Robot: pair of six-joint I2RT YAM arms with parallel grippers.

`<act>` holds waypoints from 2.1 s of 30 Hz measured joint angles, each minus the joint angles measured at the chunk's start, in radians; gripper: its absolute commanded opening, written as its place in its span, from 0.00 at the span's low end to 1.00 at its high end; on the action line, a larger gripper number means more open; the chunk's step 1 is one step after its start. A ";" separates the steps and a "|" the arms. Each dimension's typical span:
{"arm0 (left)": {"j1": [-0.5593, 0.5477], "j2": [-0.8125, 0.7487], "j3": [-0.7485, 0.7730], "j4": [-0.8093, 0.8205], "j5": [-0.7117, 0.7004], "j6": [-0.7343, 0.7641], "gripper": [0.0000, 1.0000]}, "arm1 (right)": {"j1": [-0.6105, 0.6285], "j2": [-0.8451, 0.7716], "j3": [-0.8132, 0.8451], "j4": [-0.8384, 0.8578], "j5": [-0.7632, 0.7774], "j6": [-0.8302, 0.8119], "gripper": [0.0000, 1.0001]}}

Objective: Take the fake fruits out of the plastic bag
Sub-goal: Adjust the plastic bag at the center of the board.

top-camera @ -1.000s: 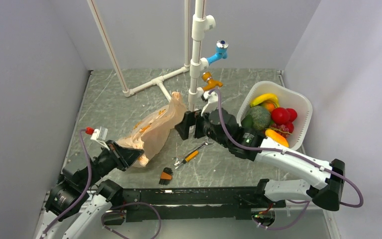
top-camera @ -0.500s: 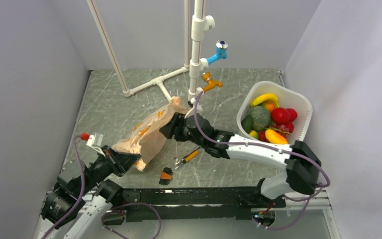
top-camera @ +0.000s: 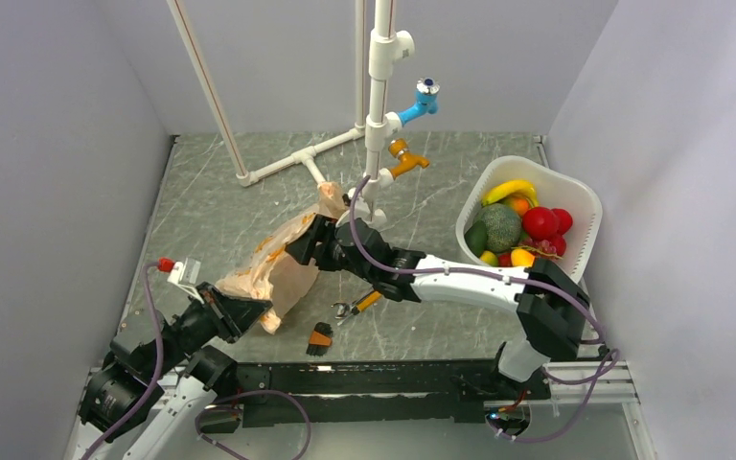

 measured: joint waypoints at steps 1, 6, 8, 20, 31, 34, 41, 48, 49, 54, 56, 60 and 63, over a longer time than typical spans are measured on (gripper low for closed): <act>0.000 0.000 0.000 0.000 0.004 0.002 0.01 | 0.001 0.010 0.006 0.000 0.001 0.000 0.65; 0.000 0.008 0.007 -0.021 0.024 0.029 0.46 | 0.002 0.057 0.029 0.010 -0.001 -0.016 0.37; 0.000 0.027 0.036 -0.060 0.027 0.051 0.57 | 0.003 0.062 0.029 0.011 -0.003 -0.027 0.27; 0.000 0.394 0.545 -0.153 -0.080 0.312 0.90 | 0.006 0.013 -0.061 0.071 -0.079 -0.203 0.00; 0.001 0.740 0.262 0.050 -0.167 0.575 0.97 | 0.008 -0.089 -0.102 0.080 -0.083 -0.309 0.00; 0.002 0.806 0.233 0.052 -0.177 0.644 0.89 | 0.008 -0.095 -0.102 0.078 -0.076 -0.322 0.00; 0.021 0.909 0.278 0.076 -0.312 0.690 0.16 | 0.008 -0.103 -0.103 0.068 -0.049 -0.351 0.00; 0.234 1.016 0.376 0.086 -0.497 0.697 0.00 | 0.008 -0.109 -0.108 0.005 0.014 -0.392 0.00; 0.255 1.011 0.380 0.093 -0.508 0.697 0.00 | 0.009 -0.113 -0.110 -0.010 0.032 -0.400 0.00; 0.312 0.898 0.345 0.220 -0.501 0.701 0.00 | 0.010 -0.178 -0.177 -0.096 0.145 -0.426 0.00; 0.314 0.806 0.269 0.305 -0.479 0.710 0.00 | 0.010 -0.212 -0.233 -0.119 0.190 -0.428 0.00; 0.318 0.639 0.100 0.412 -0.423 0.730 0.00 | 0.010 -0.257 -0.343 -0.195 0.244 -0.430 0.00; 0.320 0.642 0.084 0.433 -0.398 0.751 0.00 | 0.010 -0.267 -0.386 -0.241 0.240 -0.455 0.03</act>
